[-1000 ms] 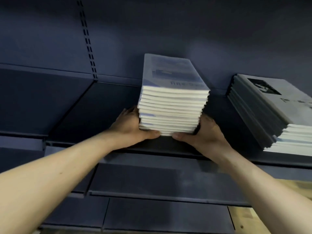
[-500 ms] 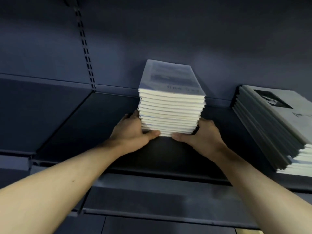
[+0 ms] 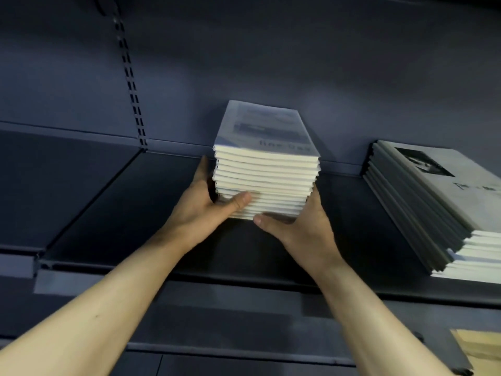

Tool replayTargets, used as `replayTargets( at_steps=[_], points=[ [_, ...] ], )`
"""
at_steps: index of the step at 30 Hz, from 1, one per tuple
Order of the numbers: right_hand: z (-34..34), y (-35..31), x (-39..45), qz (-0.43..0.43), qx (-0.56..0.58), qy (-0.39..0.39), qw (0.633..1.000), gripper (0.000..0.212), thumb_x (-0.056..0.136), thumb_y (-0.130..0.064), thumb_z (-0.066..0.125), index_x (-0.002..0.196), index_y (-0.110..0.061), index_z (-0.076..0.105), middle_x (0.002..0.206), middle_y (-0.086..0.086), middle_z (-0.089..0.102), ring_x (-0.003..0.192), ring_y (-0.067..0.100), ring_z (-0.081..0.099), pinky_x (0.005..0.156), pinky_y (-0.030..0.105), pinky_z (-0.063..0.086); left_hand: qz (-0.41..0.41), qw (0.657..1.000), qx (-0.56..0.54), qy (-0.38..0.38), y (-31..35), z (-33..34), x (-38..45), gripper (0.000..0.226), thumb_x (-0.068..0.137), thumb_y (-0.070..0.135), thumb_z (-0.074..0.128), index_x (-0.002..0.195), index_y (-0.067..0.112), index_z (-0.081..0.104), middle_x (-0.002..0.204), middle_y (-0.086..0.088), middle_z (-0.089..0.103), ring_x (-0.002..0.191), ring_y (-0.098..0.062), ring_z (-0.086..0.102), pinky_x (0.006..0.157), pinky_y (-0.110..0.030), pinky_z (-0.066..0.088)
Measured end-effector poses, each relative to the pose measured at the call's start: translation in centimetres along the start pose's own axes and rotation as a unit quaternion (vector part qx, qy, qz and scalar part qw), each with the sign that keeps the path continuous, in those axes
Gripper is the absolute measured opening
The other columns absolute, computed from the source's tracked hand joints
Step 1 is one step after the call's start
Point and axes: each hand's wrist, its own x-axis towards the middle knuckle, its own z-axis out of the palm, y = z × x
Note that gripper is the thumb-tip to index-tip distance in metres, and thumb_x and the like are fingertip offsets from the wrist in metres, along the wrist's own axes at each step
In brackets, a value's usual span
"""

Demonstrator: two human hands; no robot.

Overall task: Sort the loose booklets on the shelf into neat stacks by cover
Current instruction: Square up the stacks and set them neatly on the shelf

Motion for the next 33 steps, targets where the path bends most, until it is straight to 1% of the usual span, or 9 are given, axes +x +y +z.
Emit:
replayTargets(
  at_steps=[5, 14, 17, 19, 20, 22, 25, 29, 33],
  points=[
    [1.2, 0.2, 0.0, -0.006, -0.013, 0.019, 1.0, 0.072, 0.077, -0.019, 0.084, 0.138, -0.023, 0.044, 0.098, -0.029, 0.056, 0.084, -0.022, 0.05, 0.074, -0.01, 0.035, 0.015, 0.997, -0.077, 0.028, -0.5, 2.0, 0.5, 0.064, 0.078, 0.045, 0.07, 0.135, 0.024, 0.05, 0.119, 0.014, 0.066, 0.108, 0.002, 0.062, 0.097, -0.019, 0.048],
    [0.8, -0.3, -0.1, 0.008, 0.031, 0.025, 0.999, 0.061, 0.074, -0.018, 0.086, 0.126, -0.02, 0.055, 0.096, -0.024, 0.062, 0.083, -0.026, 0.053, 0.07, -0.006, 0.039, 0.008, 0.996, -0.076, 0.04, -0.2, 1.6, 0.5, 0.066, 0.076, 0.047, 0.077, 0.134, 0.031, 0.05, 0.118, 0.018, 0.067, 0.11, 0.001, 0.062, 0.105, -0.034, 0.046],
    [0.7, -0.9, -0.5, -0.003, 0.087, 0.017, 0.996, 0.094, 0.069, -0.022, 0.09, 0.146, -0.022, 0.035, 0.118, -0.021, 0.062, 0.104, -0.02, 0.054, 0.091, 0.003, 0.044, 0.017, 0.993, -0.11, 0.048, 0.5, 1.5, -0.1, 0.077, 0.076, 0.052, 0.074, 0.143, 0.03, 0.043, 0.126, 0.018, 0.063, 0.115, 0.003, 0.059, 0.107, -0.032, 0.044],
    [0.6, -1.1, -0.8, -0.016, 0.16, 0.043, 0.986, 0.123, 0.066, -0.031, 0.091, 0.157, -0.027, 0.008, 0.153, -0.013, 0.039, 0.134, -0.005, 0.041, 0.113, 0.024, 0.038, 0.021, 0.988, -0.134, 0.073, 0.5, 1.5, -0.4, 0.098, 0.077, 0.059, 0.07, 0.155, 0.035, 0.016, 0.145, 0.021, 0.046, 0.128, 0.008, 0.046, 0.111, -0.028, 0.037],
    [0.6, -1.5, -0.9, -0.031, 0.189, 0.055, 0.98, 0.128, 0.067, -0.033, 0.088, 0.158, -0.029, -0.003, 0.158, -0.016, 0.026, 0.139, -0.005, 0.032, 0.115, 0.025, 0.034, 0.026, 0.986, -0.143, 0.083, 0.6, 1.4, -0.5, 0.102, 0.079, 0.06, 0.068, 0.155, 0.039, 0.004, 0.151, 0.023, 0.036, 0.131, 0.011, 0.039, 0.113, -0.026, 0.033],
    [0.9, -2.2, -0.6, -0.075, 0.222, 0.067, 0.97, 0.125, 0.071, -0.034, 0.08, 0.157, -0.027, -0.01, 0.145, -0.035, 0.03, 0.13, -0.02, 0.034, 0.106, 0.011, 0.035, 0.048, 0.984, -0.141, 0.097, 0.9, 1.4, -0.1, 0.103, 0.081, 0.058, 0.066, 0.153, 0.043, -0.007, 0.149, 0.035, 0.029, 0.129, 0.02, 0.034, 0.113, -0.023, 0.028],
    [2.1, -2.5, 0.8, -0.09, 0.24, 0.092, 0.962, 0.106, 0.078, -0.036, 0.075, 0.158, -0.027, 0.007, 0.125, -0.029, 0.058, 0.115, -0.011, 0.057, 0.095, 0.013, 0.048, 0.084, 0.983, -0.114, 0.117, 1.0, 1.7, 1.4, 0.108, 0.078, 0.052, 0.073, 0.155, 0.04, -0.001, 0.12, 0.053, 0.045, 0.118, 0.022, 0.046, 0.107, -0.022, 0.036],
    [3.0, -2.1, 1.8, -0.106, 0.217, 0.137, 0.961, 0.058, 0.089, -0.034, 0.068, 0.14, -0.02, 0.047, 0.109, -0.012, 0.07, 0.099, -0.005, 0.066, 0.079, 0.009, 0.05, 0.115, 0.979, -0.103, 0.134, 0.3, 2.6, 2.9, 0.093, 0.075, 0.05, 0.077, 0.151, 0.041, 0.025, 0.115, 0.037, 0.061, 0.11, 0.01, 0.059, 0.095, -0.017, 0.047],
    [3.1, -1.9, 2.1, -0.109, 0.214, 0.161, 0.957, 0.046, 0.087, -0.034, 0.07, 0.127, -0.018, 0.058, 0.102, -0.013, 0.072, 0.096, -0.005, 0.067, 0.079, 0.01, 0.05, 0.124, 0.973, -0.139, 0.134, 0.2, 2.6, 3.0, 0.074, 0.081, 0.038, 0.076, 0.146, 0.036, 0.04, 0.118, 0.03, 0.063, 0.11, 0.005, 0.061, 0.089, -0.013, 0.048]
  ],
)
